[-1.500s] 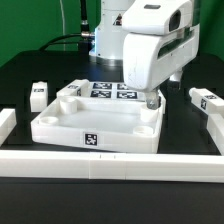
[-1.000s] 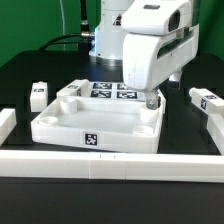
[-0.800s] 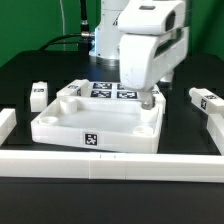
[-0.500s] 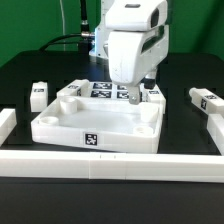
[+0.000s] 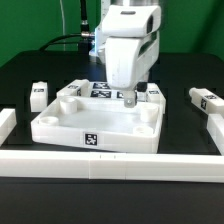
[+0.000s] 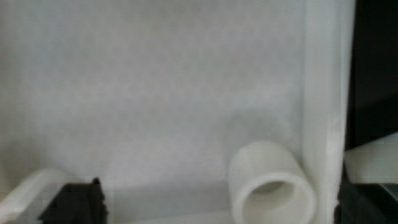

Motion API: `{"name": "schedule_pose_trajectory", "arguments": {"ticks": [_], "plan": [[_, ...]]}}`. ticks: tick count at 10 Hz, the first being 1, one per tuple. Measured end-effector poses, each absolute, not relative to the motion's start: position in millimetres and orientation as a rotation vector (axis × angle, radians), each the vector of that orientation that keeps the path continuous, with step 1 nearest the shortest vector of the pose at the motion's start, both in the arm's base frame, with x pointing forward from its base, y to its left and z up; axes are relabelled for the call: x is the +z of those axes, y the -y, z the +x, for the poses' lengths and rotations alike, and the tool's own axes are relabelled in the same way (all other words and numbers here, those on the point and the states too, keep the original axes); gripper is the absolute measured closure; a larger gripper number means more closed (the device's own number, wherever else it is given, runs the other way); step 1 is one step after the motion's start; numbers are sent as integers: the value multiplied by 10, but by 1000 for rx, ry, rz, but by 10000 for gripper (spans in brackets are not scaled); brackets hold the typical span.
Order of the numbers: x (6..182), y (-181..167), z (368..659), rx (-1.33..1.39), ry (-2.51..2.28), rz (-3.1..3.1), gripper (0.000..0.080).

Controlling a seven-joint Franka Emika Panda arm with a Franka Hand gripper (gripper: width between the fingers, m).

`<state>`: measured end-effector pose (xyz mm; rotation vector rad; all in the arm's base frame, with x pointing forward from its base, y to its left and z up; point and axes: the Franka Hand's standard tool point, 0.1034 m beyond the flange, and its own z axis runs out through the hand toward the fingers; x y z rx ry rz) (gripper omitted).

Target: Assemble desk

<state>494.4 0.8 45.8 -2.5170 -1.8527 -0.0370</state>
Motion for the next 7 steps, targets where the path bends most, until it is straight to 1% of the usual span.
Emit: {"name": "schedule_pose_trajectory", "arguments": {"ticks": [2,4,5,7], "plan": [[315,50,4746,-22,1934,-2448,150],[181,54,4641,-19,1922,-2447,150],[115,58,4606,-15,1915,-2446,150],[64,62,4602,-8,1905,-2446,150]]}}
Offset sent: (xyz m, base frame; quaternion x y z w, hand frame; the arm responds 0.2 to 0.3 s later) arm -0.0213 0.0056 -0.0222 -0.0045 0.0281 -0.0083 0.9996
